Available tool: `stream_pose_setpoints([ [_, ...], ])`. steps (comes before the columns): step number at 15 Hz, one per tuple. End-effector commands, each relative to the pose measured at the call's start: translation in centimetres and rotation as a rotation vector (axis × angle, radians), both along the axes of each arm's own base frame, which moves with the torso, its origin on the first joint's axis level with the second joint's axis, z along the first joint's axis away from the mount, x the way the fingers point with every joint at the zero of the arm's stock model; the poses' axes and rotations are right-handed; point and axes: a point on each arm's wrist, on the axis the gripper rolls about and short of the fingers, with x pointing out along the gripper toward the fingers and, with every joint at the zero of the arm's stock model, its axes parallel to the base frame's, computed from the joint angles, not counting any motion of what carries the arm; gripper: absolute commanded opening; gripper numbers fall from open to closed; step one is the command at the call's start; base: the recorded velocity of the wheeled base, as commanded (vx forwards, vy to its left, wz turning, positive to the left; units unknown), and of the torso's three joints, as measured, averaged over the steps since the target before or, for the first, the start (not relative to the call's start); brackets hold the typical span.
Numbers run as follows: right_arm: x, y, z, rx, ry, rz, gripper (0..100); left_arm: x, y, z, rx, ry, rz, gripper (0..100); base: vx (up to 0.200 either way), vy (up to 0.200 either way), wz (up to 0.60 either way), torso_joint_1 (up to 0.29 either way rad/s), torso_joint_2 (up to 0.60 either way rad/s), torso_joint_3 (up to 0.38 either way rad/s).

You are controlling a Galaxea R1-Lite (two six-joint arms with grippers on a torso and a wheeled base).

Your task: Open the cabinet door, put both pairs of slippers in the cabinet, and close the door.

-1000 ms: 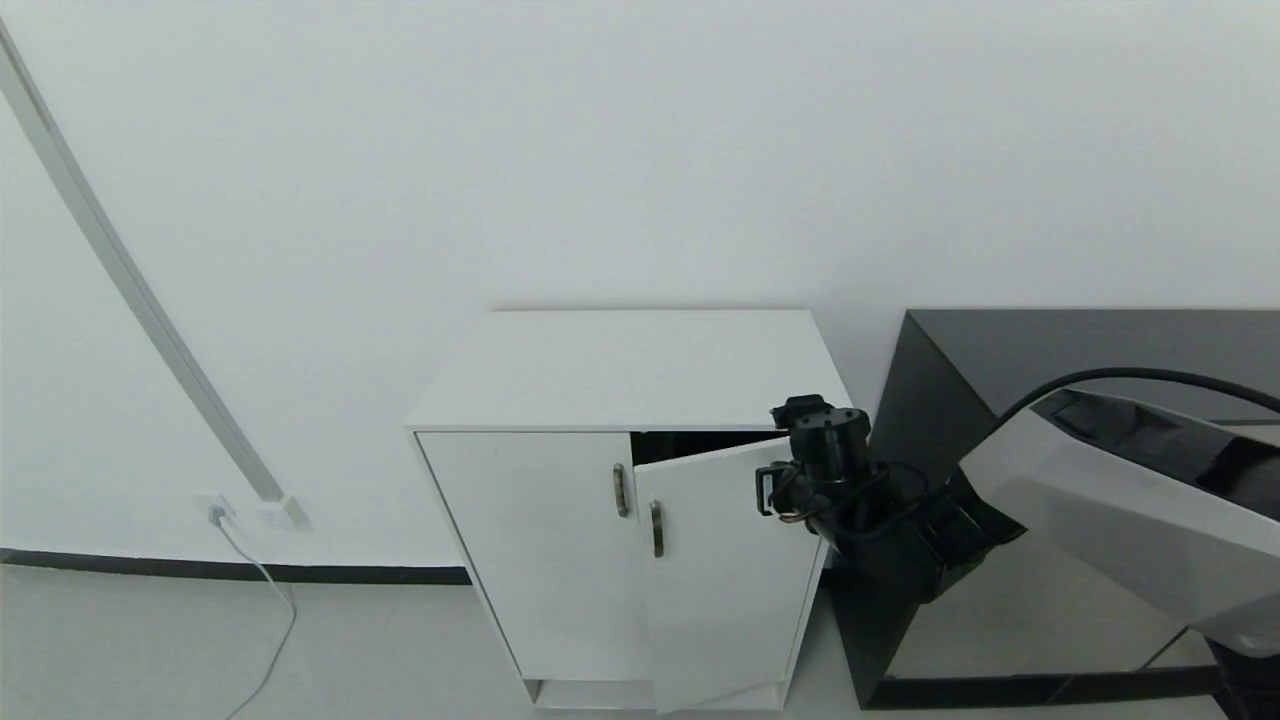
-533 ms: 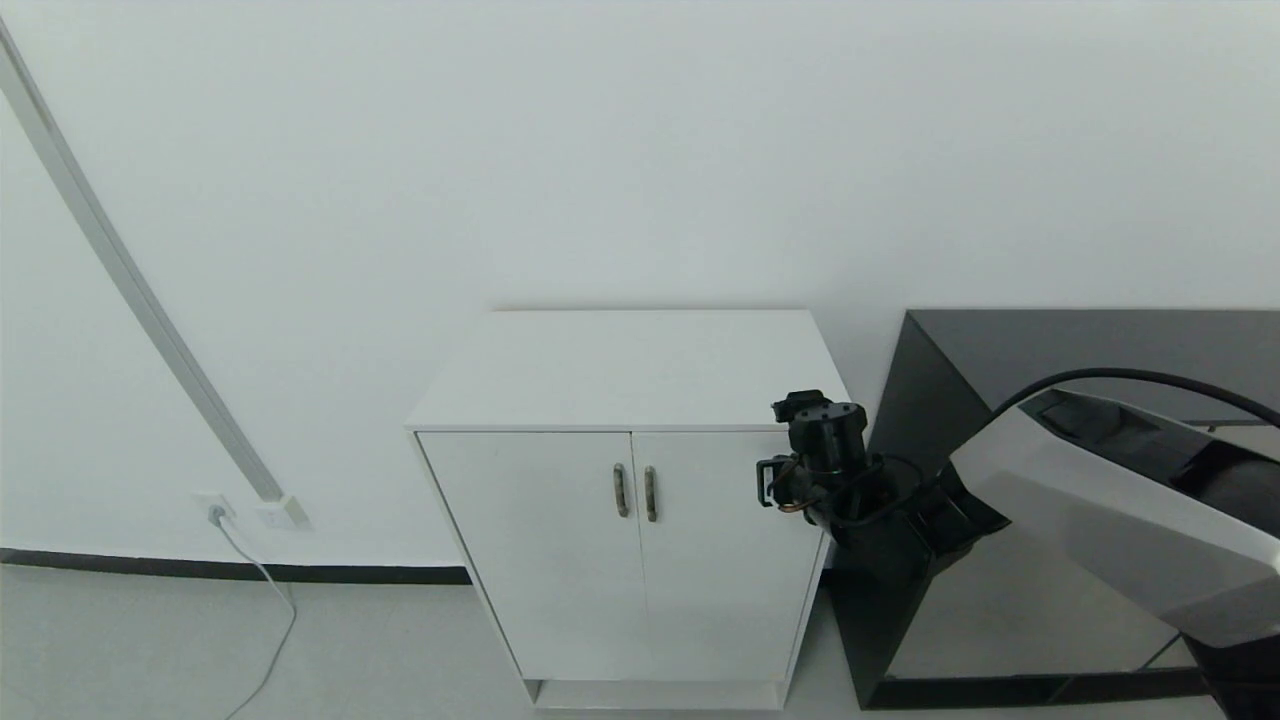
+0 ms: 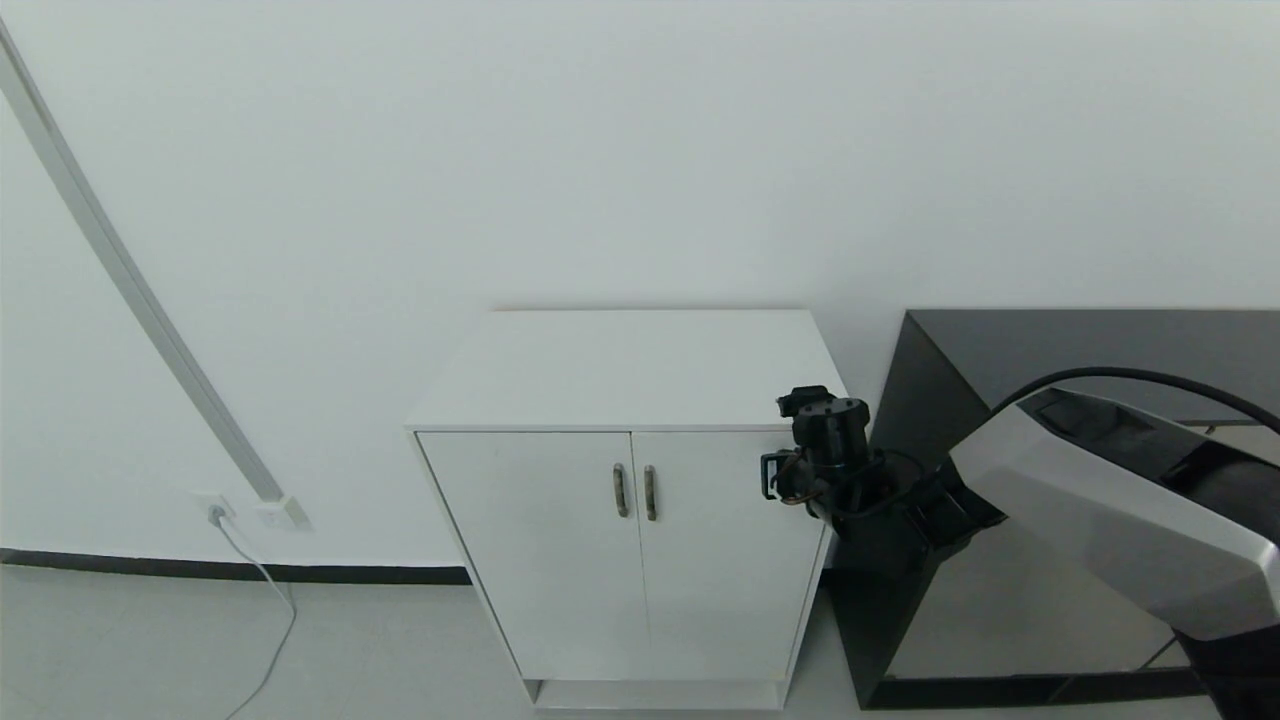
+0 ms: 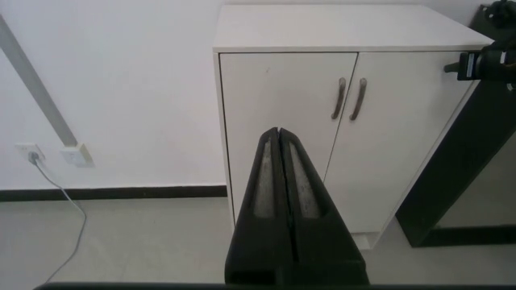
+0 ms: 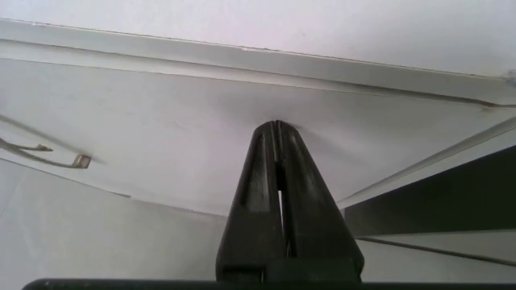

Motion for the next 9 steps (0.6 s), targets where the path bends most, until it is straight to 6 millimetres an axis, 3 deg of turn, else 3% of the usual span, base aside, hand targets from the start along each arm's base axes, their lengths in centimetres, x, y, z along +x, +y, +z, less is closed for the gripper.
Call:
stream_pose_setpoints([
  [1,0.42,0.02,-0.12,0.001,0.0,-0.003,0,0.0,0.0,-0.01,0.0,0.001,0.0,0,0.0,0.0,0.0,0.0,0.0,0.0],
  [9,0.58,-0.06,-0.07,0.0,0.003,-0.008,0,0.0,0.0,-0.01,0.0,0.001,0.0,0,0.0,0.0,0.0,0.0,0.0,0.0],
])
